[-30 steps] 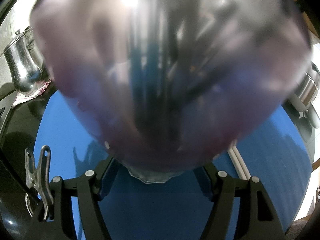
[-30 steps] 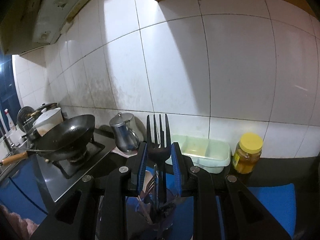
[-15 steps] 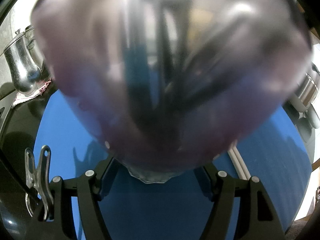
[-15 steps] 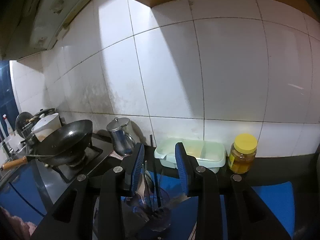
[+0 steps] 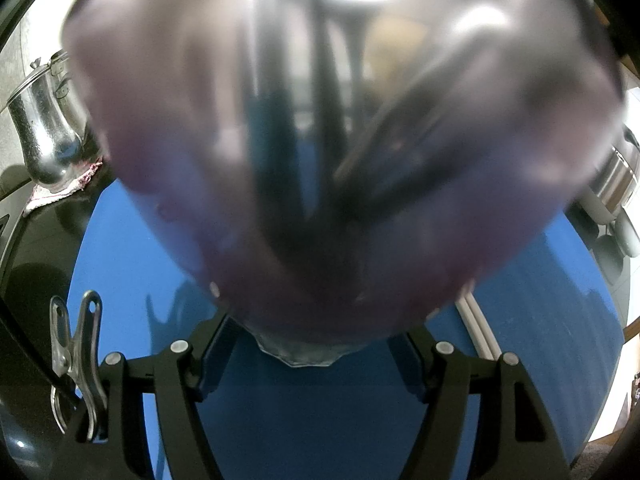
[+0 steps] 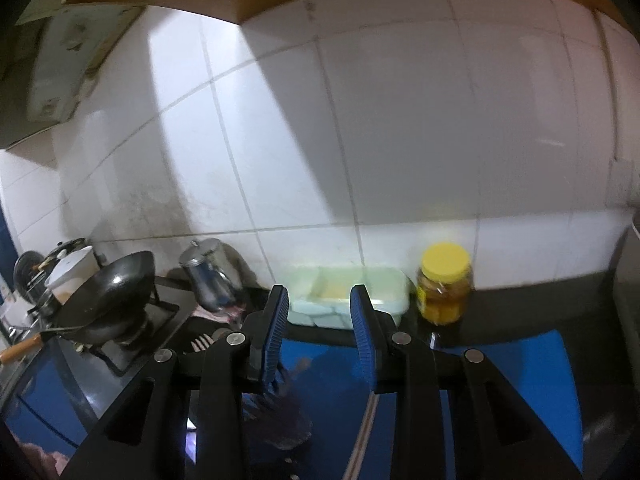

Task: Organize utensils
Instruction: 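Move the right tool back over the mat toward the wooden chopsticks, then close the right tool on one wooden chopstick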

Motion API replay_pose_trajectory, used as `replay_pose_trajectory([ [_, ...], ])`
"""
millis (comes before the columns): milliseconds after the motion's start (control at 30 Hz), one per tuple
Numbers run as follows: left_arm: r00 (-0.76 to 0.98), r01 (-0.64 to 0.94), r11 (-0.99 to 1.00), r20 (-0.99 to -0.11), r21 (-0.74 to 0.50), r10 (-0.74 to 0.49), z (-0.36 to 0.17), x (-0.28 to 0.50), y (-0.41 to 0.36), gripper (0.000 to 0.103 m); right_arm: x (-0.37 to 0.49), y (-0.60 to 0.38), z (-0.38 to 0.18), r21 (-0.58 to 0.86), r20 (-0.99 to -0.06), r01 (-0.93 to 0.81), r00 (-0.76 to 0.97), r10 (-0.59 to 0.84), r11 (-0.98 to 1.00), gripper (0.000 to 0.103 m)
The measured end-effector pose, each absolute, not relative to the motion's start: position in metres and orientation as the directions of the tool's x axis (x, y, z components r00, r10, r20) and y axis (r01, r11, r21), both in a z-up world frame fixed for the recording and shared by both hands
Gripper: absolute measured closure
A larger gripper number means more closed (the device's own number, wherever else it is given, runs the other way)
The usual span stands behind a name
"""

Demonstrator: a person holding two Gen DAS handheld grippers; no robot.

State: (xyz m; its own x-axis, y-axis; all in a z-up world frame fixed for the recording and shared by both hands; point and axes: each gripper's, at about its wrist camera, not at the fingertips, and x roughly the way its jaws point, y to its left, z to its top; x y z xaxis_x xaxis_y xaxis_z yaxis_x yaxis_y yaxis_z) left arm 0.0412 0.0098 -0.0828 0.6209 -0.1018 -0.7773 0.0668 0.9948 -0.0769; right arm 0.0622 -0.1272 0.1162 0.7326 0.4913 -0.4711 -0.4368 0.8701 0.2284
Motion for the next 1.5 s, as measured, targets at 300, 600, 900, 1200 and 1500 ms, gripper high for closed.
replay_pose_trajectory([
  [300,0.621,0.067,0.995,-0.777,-0.077,-0.102,-0.083,0.041,0.010,0.030,0.070,-0.148,0.062,0.246,-0.610,-0.339,0.674,0.417,0.908,0.070],
  [600,0.621,0.067,0.995,-0.777,-0.077,-0.102,-0.083,0.041,0.010,0.030,0.066,-0.148,0.013,0.205,-0.730,-0.303,0.586,0.352,0.931,0.070],
  [900,0.621,0.067,0.995,-0.777,-0.077,-0.102,-0.083,0.041,0.010,0.030,0.054,-0.133,-0.030,0.147,-0.823,-0.342,0.478,0.306,0.928,0.070],
  [1200,0.621,0.067,0.995,-0.777,-0.077,-0.102,-0.083,0.041,0.010,0.030,0.047,-0.124,-0.053,0.111,-0.875,-0.363,0.405,0.264,0.925,0.070],
  [1500,0.621,0.067,0.995,-0.777,-0.077,-0.102,-0.083,0.041,0.010,0.030,0.045,-0.115,-0.063,0.042,-0.894,-0.396,0.395,0.211,0.917,0.070],
])
